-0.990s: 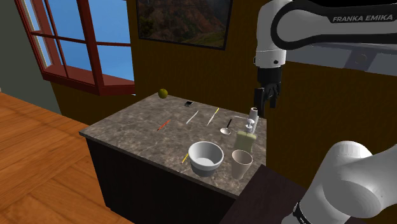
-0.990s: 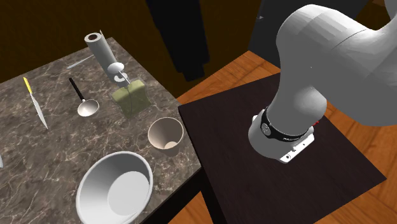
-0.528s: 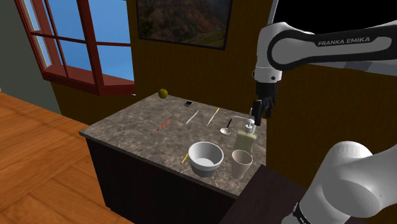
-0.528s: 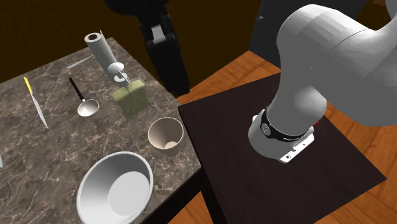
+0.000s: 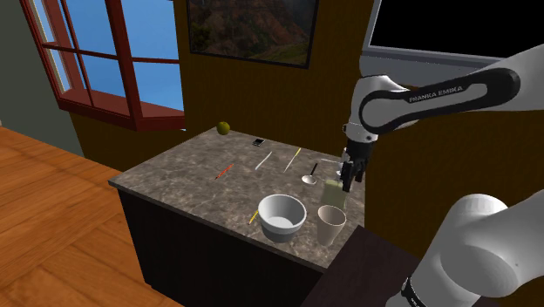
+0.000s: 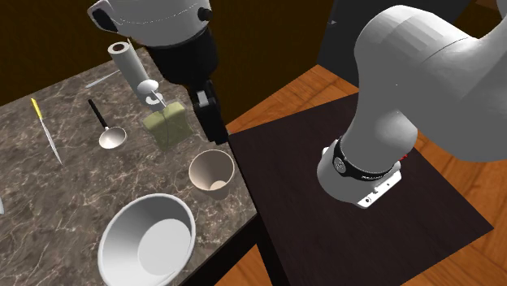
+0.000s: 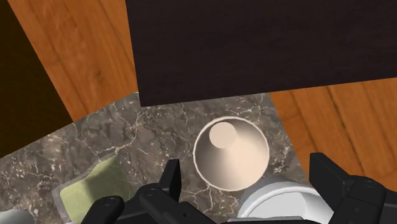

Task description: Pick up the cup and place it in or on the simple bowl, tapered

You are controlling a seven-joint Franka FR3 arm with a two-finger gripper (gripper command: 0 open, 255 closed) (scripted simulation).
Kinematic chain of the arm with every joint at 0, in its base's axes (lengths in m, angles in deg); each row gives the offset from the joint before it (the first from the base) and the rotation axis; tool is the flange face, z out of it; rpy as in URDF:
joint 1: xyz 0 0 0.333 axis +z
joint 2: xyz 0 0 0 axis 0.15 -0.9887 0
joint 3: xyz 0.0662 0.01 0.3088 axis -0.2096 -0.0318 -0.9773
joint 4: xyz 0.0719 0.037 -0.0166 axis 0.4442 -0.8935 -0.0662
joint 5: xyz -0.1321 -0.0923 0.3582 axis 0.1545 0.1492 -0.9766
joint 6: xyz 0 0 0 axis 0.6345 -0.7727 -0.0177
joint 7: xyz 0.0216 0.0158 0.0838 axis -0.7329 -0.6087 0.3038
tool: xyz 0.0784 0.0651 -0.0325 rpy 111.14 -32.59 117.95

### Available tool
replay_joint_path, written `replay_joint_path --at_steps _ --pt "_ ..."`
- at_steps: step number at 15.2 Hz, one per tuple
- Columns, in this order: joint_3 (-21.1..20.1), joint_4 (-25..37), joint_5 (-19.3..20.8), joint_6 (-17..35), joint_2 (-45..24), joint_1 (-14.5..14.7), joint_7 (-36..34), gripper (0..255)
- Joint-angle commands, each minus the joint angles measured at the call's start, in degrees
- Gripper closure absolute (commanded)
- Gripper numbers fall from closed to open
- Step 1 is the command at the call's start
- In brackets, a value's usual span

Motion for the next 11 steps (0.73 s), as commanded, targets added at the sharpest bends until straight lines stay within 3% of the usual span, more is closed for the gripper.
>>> replay_joint_path --at_steps 1,6,11 --pt "2.53 -1.27 0.14 5.37 -3.19 0.04 2.33 0" --pt "9.34 -2.97 -1.93 18.99 -13.69 1.74 9.59 0" --pt "15.86 -2.08 -10.55 30.35 -25.82 6.4 20.24 0"
